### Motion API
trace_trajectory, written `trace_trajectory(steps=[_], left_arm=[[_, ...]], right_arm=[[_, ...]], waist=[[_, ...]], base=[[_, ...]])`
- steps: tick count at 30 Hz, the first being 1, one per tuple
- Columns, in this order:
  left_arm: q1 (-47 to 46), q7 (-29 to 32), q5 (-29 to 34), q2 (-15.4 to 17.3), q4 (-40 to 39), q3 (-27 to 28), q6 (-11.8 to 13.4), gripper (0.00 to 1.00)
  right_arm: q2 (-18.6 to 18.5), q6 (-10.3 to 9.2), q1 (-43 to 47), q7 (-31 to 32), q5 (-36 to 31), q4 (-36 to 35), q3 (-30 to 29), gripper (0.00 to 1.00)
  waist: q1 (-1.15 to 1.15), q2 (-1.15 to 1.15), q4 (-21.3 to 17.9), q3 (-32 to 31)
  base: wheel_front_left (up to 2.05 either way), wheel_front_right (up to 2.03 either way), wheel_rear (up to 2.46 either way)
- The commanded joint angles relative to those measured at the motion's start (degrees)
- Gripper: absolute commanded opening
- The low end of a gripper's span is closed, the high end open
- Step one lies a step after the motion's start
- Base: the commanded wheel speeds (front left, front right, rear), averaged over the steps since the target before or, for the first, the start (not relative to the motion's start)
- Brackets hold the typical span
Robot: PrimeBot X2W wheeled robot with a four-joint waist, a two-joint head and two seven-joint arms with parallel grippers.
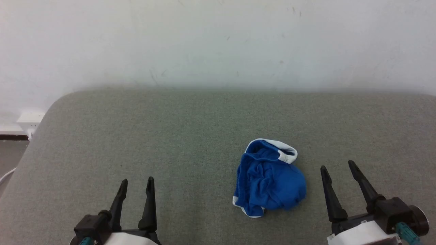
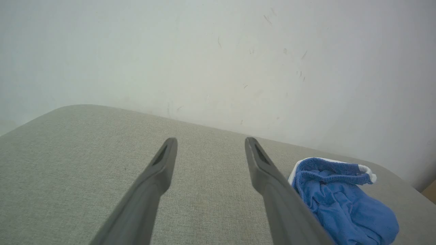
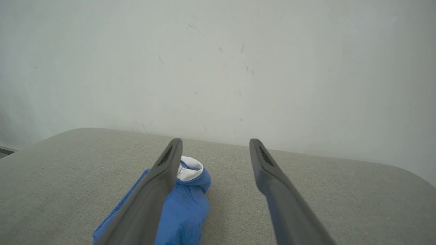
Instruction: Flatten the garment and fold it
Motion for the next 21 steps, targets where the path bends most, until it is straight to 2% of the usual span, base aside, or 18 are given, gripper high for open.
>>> trace_trajectory(steps=[1,6,10,15,21], left_arm=[[0.59,-0.26,0.68,-0.40,-0.08,0.59,-0.63,1.00],[0.18,-0.26,2.76,-1.99,0.75,2.49,-3.02,1.00],[-1.00,-0.27,3.72,-2.60,1.44,1.92,-4.00,1.00],[-2.50,-0.27,3.12,-2.86,2.86,1.05,-4.64,1.00],[-3.59,-0.27,0.99,-2.90,3.91,-0.80,-4.26,1.00]], right_arm=[[-0.07,-0.05,0.40,-0.27,0.38,0.16,0.06,1.00],[-0.49,-0.05,0.35,-0.27,0.64,0.97,0.49,1.00],[-2.47,-0.05,-0.93,0.61,0.99,3.26,1.72,1.00],[-9.02,-0.05,-6.06,8.09,-1.17,5.94,6.87,1.00],[-16.04,-0.05,-13.72,16.11,0.84,8.82,14.03,1.00]], waist=[[0.00,0.00,0.13,0.05],[0.00,0.00,0.83,0.44],[0.00,0.00,2.61,1.86],[0.00,0.00,6.25,3.94],[0.00,0.00,10.42,5.82]], base=[[0.00,0.00,0.00],[0.00,0.00,0.00],[0.00,0.00,0.00],[0.00,0.00,0.00],[0.00,0.00,0.00]])
